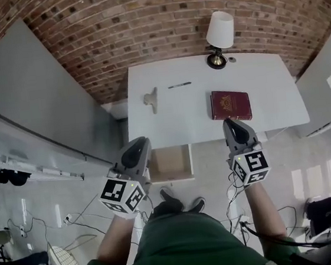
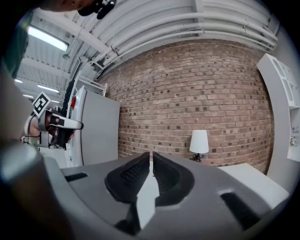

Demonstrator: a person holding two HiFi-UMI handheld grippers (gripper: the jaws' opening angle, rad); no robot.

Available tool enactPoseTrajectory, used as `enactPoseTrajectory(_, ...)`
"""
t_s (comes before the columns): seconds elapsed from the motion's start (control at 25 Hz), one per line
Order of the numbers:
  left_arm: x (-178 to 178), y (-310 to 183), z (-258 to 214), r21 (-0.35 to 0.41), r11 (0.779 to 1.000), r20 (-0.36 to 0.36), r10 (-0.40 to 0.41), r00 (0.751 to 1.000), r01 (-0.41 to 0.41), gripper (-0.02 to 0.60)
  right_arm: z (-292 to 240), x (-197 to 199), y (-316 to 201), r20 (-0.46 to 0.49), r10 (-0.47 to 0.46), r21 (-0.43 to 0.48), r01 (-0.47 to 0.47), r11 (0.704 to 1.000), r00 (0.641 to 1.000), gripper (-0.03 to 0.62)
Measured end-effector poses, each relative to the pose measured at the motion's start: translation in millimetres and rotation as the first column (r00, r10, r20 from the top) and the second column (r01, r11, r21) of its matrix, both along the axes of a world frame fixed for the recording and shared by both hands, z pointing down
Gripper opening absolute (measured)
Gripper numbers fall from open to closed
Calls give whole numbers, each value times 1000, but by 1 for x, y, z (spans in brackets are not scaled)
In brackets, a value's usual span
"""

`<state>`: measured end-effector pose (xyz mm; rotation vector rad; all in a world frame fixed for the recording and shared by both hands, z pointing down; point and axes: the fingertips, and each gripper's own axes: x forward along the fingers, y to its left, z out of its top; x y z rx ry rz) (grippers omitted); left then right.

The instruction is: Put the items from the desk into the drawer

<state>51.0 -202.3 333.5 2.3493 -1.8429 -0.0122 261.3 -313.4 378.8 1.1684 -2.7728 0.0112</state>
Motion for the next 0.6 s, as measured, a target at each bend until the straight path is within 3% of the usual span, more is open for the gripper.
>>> enactPoseTrajectory(0.16,-26,-7,13,8,999,6,-34,999,34,35,17,-21,-29,-50,-20,-16,19,1000,999,35)
enactPoseTrajectory(0.36,-76,-26,19,24,996,-39,-79,996,80,35,26,-62,-54,-187,-85,-2,87,996,979,43)
enactPoseTrajectory(0.48,-95,-40,24,31,997,-70,-70,995,73,35,46,-87,-73,-320,-125,-4,131,991,939,38)
enactPoseTrajectory(0.6,-112,-47,42,-5,998,-97,-68,993,68,35,75,-115,-90,-474,-184,-25,195,980,861,44)
